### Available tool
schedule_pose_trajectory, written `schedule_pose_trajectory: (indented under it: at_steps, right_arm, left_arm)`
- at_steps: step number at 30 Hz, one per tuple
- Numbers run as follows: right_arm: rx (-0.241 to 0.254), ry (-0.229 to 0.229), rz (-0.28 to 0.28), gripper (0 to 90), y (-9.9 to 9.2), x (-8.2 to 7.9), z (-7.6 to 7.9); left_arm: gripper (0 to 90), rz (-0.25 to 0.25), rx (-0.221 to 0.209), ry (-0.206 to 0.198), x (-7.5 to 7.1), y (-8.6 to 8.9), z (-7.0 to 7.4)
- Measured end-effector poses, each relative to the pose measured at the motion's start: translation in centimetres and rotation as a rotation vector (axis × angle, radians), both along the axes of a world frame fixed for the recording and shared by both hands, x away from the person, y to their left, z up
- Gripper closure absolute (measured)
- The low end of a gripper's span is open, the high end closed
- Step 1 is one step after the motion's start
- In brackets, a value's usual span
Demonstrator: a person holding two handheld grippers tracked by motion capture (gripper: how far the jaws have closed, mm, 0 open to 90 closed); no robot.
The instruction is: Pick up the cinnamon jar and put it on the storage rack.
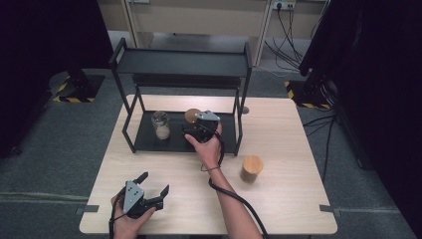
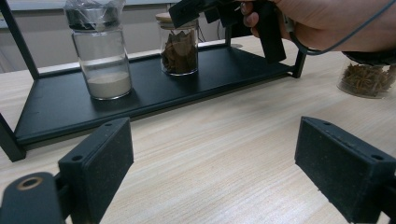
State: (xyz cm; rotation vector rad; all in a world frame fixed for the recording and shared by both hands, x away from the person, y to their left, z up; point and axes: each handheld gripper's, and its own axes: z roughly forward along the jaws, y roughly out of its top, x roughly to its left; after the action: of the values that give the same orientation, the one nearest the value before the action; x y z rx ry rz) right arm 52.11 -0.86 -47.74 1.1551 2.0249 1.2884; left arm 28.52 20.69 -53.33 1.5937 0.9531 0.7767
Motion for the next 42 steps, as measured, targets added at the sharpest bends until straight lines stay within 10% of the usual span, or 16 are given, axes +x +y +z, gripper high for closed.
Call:
schedule_pose_trajectory:
  at_steps: [42]
  right_arm:
    - [-0.012, 0.012, 0.053, 2.5, -2.3, -4.3, -0.3]
  left_arm:
    - [11.0, -0.001, 0.005, -0.003, -0.1, -0.1, 0.0]
